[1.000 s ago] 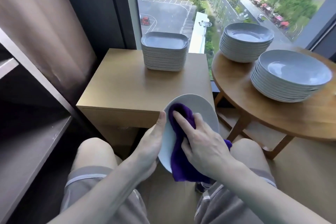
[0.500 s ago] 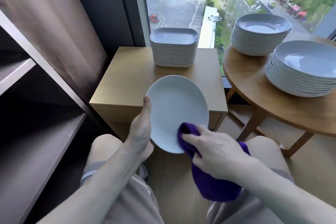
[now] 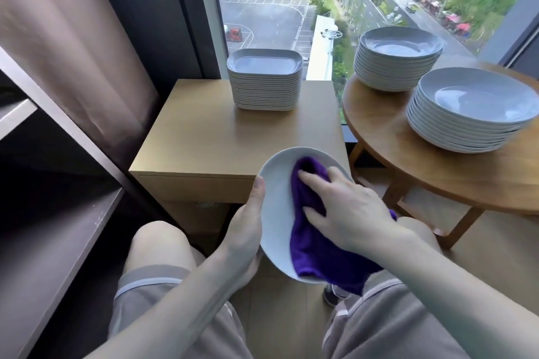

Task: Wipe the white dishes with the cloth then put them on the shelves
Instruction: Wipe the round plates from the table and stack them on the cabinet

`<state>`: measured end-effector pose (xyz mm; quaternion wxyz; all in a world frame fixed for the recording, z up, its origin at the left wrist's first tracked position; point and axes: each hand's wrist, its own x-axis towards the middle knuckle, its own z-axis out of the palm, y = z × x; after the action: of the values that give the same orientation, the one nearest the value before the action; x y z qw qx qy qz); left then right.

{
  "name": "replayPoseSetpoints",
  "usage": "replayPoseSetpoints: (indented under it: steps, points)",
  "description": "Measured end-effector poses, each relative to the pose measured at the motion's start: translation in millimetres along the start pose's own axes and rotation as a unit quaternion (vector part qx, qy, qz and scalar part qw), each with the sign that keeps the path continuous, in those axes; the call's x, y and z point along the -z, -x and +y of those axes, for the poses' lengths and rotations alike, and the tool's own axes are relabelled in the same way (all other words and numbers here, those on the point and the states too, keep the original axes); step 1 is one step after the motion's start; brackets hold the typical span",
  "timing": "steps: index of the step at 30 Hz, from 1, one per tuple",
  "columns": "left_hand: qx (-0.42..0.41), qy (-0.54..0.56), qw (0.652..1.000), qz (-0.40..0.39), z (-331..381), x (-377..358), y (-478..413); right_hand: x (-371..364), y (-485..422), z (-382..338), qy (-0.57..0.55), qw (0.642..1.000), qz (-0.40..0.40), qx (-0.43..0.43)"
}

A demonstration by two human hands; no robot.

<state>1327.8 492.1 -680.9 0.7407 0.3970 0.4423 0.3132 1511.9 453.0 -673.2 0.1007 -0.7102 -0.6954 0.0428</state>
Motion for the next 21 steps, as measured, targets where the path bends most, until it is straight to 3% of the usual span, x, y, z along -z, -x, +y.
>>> replayPoseSetpoints:
  steps: [2,5,13,17,21]
  points:
    - [-0.013,-0.014,1.000,0.008,0,4,-3,-2,-3,16,-0.002,0.998,-0.033,-0.045]
    - [-0.036,-0.012,0.999,0.033,4,14,-8,-6,0,14,0.019,0.997,-0.072,-0.032]
    - [-0.069,0.014,0.995,0.077,27,31,-10,-8,26,-33,-0.023,0.980,-0.138,0.145]
    - [-0.041,0.025,0.998,0.051,20,20,-4,-2,29,-47,-0.045,0.974,-0.114,0.190]
    - [-0.002,0.008,1.000,0.022,4,3,2,7,27,-48,-0.053,0.982,-0.036,0.180]
